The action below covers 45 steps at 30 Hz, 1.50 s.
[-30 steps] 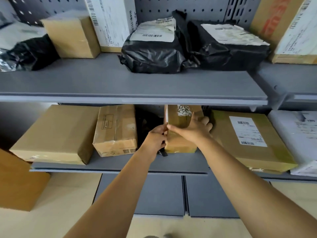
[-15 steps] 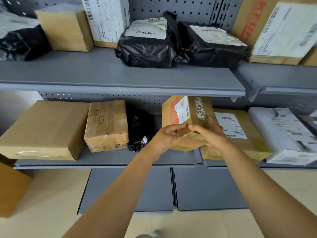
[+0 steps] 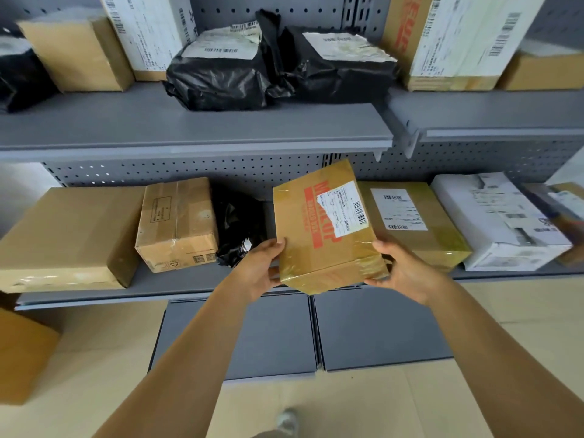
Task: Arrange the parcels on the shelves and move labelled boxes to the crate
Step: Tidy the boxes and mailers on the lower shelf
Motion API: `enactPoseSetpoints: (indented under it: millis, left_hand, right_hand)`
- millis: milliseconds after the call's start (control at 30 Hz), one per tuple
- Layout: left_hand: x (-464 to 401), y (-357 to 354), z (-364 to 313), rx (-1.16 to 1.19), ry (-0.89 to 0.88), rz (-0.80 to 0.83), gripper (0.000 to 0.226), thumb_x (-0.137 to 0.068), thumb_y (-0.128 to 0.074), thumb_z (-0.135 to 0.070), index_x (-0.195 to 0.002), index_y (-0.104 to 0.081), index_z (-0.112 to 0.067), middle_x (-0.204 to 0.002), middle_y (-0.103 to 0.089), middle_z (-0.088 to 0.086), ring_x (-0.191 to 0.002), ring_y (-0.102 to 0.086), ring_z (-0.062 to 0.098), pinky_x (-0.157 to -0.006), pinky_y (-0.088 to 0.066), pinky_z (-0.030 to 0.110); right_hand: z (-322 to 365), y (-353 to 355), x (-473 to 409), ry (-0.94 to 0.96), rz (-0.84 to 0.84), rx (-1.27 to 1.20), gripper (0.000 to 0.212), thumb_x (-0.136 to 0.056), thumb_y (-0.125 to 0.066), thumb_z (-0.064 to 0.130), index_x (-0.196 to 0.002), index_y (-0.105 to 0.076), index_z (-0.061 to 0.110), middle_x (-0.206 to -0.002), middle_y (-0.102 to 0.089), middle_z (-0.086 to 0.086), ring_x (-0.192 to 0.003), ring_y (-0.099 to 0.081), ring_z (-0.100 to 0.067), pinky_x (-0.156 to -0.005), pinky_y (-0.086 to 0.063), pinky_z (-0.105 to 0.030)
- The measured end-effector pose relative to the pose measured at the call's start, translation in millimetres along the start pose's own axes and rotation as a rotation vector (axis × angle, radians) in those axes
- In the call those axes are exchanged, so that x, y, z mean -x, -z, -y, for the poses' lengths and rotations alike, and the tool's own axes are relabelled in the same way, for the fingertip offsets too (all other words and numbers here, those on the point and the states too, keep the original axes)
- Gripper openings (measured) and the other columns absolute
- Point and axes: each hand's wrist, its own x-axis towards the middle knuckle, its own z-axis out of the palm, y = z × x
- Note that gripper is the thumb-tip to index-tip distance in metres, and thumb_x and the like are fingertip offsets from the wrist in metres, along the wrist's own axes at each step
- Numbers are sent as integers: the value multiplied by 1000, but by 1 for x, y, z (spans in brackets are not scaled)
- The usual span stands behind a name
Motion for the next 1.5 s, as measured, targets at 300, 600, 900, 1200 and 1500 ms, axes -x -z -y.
enactPoseSetpoints:
  millis: [300,600,900,1200,1500]
  left_hand:
    - [6,7,-2,76,-21,-20,35,-95,-61,-36,-128,-59,-23,-126,-67,2,-114,-64,25,-89,-56,49]
    - [6,24,-3,-239,-380,-88,56,-91,-69,-28,-141,-43,-29,-129,-62,-3,-122,-59,20,-96,-53,45]
    - [-13,13,-30,-573,-516,-225,75,-88,-72,-10,-149,-31,-26,-138,-53,-4,-119,-58,18,-96,-53,38]
    - [-46,15,-57,-768,-454,-265,71,-87,-70,-27,-149,-36,-32,-132,-55,0,-115,-60,22,-89,-50,32]
    - [-72,5,-84,-862,-425,-249,78,-88,-59,-8,-155,-23,-26,-136,-56,1,-108,-59,21,-73,-44,23]
  right_hand:
    - [6,-19,11,44,87,254,95,-64,-75,50,-149,-33,40,-140,-51,10,-122,-56,-12,-103,-49,-46]
    - [14,-46,0,87,-9,515,60,-93,-62,24,-147,-38,36,-132,-57,21,-116,-57,-2,-108,-41,-35]
    - [23,-66,-45,205,-279,657,41,-96,-57,16,-135,-43,14,-136,-58,-5,-119,-59,-24,-90,-49,-35]
    - [34,-58,-77,221,-354,794,45,-99,-51,32,-142,-43,20,-130,-63,2,-99,-64,-19,-60,-43,-21]
    - [47,-58,-117,217,-445,792,51,-96,-54,6,-143,-37,17,-135,-61,-3,-91,-62,-16,-53,-45,-18]
